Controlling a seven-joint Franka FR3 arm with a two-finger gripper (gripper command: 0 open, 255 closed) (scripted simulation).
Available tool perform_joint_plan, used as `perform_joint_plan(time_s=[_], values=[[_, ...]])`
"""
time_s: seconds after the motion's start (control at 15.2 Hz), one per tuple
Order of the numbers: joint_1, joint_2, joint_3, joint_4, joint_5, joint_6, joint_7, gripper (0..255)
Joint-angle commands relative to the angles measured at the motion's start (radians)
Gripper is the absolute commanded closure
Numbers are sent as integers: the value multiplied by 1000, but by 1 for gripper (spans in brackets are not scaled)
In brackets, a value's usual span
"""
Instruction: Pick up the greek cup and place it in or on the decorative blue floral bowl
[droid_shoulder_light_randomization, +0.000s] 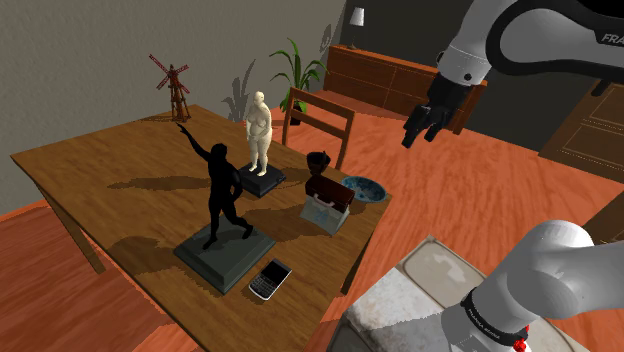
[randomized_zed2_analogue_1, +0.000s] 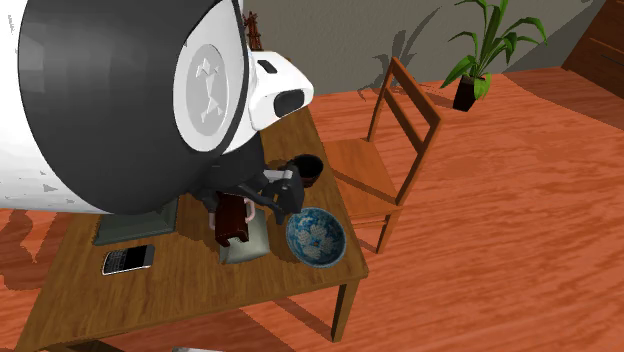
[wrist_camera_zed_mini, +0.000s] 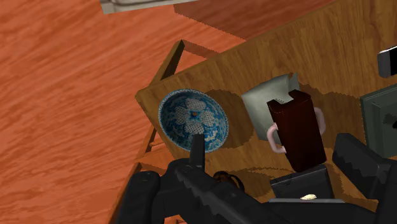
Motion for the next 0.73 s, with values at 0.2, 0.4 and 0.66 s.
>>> perform_joint_plan(time_s=[0.2, 0.4, 0.66], values=[[-6, 132, 9, 49, -6, 53, 8, 0], [-12, 265, 17, 110, -15, 95, 17, 0], [-19, 443, 28, 207, -31, 133, 32, 0]])
